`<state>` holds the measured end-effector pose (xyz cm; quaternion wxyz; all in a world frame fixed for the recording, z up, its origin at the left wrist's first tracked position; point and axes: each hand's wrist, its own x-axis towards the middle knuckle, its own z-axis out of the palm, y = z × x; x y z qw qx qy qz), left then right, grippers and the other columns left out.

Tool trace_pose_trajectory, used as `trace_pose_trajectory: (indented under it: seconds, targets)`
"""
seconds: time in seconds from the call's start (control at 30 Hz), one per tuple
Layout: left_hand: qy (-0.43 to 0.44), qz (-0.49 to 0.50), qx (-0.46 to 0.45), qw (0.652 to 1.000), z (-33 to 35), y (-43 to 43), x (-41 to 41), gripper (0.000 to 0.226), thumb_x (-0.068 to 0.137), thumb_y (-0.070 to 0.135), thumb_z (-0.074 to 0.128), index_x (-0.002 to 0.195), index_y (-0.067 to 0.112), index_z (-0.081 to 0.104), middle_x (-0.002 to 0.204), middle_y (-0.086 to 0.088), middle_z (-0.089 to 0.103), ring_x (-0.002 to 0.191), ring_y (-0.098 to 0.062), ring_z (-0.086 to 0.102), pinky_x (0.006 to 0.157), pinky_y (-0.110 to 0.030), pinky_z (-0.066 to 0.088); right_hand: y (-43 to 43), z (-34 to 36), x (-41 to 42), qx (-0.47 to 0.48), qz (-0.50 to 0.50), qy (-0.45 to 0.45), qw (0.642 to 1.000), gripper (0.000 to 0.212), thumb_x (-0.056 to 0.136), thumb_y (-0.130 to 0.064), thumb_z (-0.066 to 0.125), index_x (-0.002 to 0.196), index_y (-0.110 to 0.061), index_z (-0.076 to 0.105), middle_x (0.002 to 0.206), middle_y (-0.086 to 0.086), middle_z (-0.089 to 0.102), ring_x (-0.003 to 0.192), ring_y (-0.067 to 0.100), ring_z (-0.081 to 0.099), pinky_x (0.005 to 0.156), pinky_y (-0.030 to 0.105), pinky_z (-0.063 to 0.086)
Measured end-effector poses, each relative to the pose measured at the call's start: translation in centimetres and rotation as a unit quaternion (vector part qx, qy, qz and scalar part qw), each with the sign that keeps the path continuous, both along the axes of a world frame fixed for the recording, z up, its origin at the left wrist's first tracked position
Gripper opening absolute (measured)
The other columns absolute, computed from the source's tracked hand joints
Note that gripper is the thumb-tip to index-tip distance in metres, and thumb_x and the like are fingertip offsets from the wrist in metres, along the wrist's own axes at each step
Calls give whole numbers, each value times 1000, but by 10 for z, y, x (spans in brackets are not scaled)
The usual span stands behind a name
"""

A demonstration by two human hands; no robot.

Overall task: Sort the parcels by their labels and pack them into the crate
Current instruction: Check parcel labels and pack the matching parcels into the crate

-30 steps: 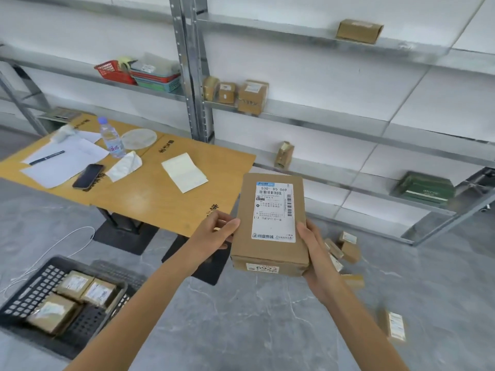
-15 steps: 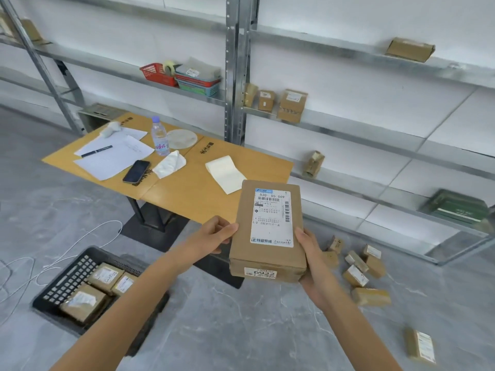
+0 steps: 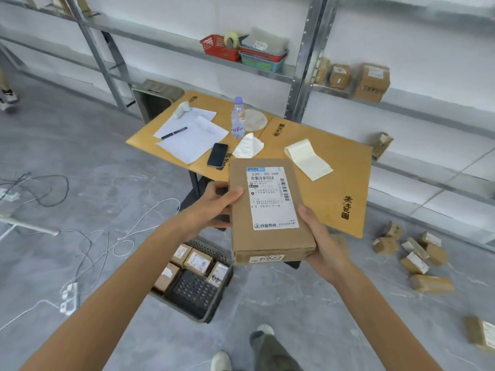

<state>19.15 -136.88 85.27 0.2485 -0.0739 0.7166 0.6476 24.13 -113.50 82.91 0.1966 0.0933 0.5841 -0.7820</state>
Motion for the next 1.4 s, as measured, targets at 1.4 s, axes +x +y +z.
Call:
trace_pose_trajectory:
  seconds: [1.4]
  targets:
    - [-56,-289,-345,891,-392,-312,-85,34,98,22,37,130,11,42,120,-12,55,109,-27,55,93,-40,46,-339,-378,-65,180,-161,-323,915,73,86,-18,69,145,-24,27,137,8,48,112,26,52,90,45,49]
